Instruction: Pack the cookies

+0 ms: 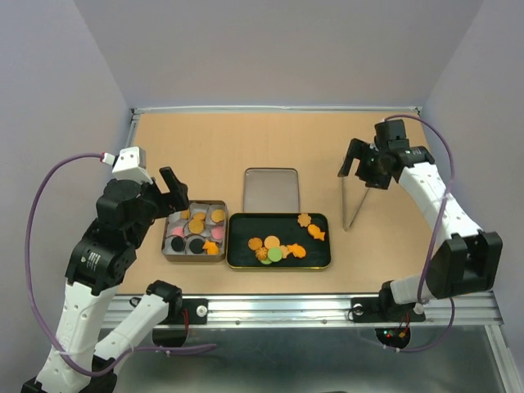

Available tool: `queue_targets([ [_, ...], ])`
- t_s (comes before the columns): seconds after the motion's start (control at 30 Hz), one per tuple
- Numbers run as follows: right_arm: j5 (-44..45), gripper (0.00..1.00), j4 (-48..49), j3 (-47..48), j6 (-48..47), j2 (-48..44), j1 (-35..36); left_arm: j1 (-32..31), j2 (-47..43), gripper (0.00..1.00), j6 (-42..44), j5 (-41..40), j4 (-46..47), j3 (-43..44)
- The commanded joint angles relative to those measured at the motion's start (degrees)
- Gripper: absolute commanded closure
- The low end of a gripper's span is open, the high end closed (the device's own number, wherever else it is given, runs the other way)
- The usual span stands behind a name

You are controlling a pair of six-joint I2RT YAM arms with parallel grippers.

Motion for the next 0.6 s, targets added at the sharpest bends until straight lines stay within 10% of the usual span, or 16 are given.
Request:
queue_targets([
  [0.0,-18.7,0.00,3.0,1.4,0.4,-8.7,-0.1,-0.3,0.5,0.01,0.4,-2.2,5.3,1.8],
  [0.4,-22.6,0.00,7.0,-4.3,5.6,-31.1,0.9,-0.3,0.1,0.01,-2.9,-15.3,20.5,-12.1],
  [0.57,-17.5,0.00,7.7,-6.5,7.5,-40.6,0.9,-0.3,-4.3,0.01,-1.1,-22.7,41.2,-28.2],
])
